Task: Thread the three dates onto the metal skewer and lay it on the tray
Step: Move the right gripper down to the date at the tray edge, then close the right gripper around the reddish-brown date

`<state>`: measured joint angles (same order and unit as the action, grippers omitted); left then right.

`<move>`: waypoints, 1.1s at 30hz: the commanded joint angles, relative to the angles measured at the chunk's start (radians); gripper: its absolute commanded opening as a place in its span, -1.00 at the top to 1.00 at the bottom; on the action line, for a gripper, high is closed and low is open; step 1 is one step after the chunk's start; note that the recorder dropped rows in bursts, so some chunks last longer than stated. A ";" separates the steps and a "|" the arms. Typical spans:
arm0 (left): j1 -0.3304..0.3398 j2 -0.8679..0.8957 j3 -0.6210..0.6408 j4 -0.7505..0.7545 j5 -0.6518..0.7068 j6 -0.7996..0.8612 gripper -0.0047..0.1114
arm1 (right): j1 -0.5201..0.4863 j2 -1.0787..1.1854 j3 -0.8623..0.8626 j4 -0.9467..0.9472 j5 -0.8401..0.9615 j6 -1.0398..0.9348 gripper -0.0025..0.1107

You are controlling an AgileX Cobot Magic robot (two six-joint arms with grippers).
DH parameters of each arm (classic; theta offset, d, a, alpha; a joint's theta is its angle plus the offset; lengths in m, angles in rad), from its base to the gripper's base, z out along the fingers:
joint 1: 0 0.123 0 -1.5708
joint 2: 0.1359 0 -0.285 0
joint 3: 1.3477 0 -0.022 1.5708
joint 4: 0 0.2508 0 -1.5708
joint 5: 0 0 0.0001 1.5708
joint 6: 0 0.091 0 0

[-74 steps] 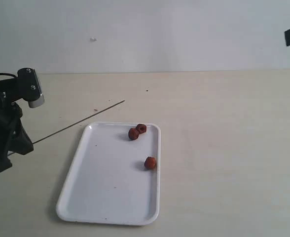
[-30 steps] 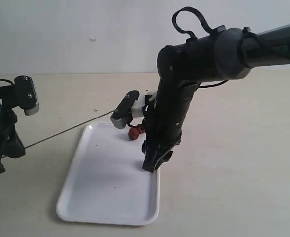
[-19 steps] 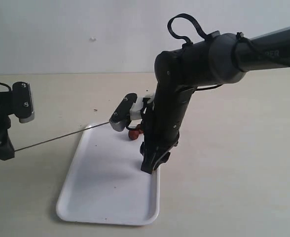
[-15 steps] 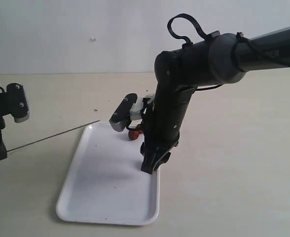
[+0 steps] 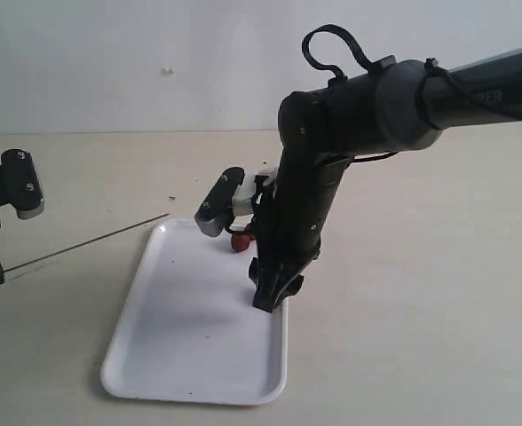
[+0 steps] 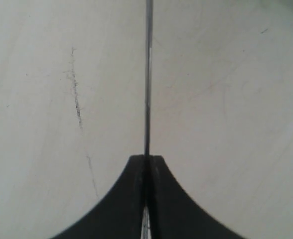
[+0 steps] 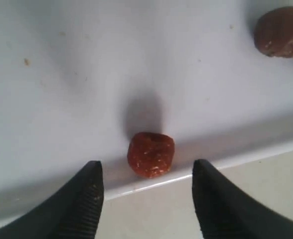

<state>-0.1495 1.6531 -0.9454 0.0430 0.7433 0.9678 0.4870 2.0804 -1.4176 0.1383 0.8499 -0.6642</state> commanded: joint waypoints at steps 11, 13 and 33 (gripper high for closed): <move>0.001 -0.002 0.003 -0.006 -0.011 0.001 0.92 | 0.002 0.019 -0.006 0.005 -0.036 -0.068 0.00; 0.001 -0.002 0.003 -0.006 -0.011 -0.001 0.92 | 0.002 0.026 -0.006 0.005 -0.038 -0.074 0.00; 0.001 -0.002 0.003 -0.010 -0.011 -0.003 0.92 | 0.002 0.050 -0.006 0.013 -0.088 -0.076 0.00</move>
<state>-0.1495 1.6531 -0.9454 0.0430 0.7410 0.9678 0.4870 2.1306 -1.4176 0.1459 0.7744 -0.7329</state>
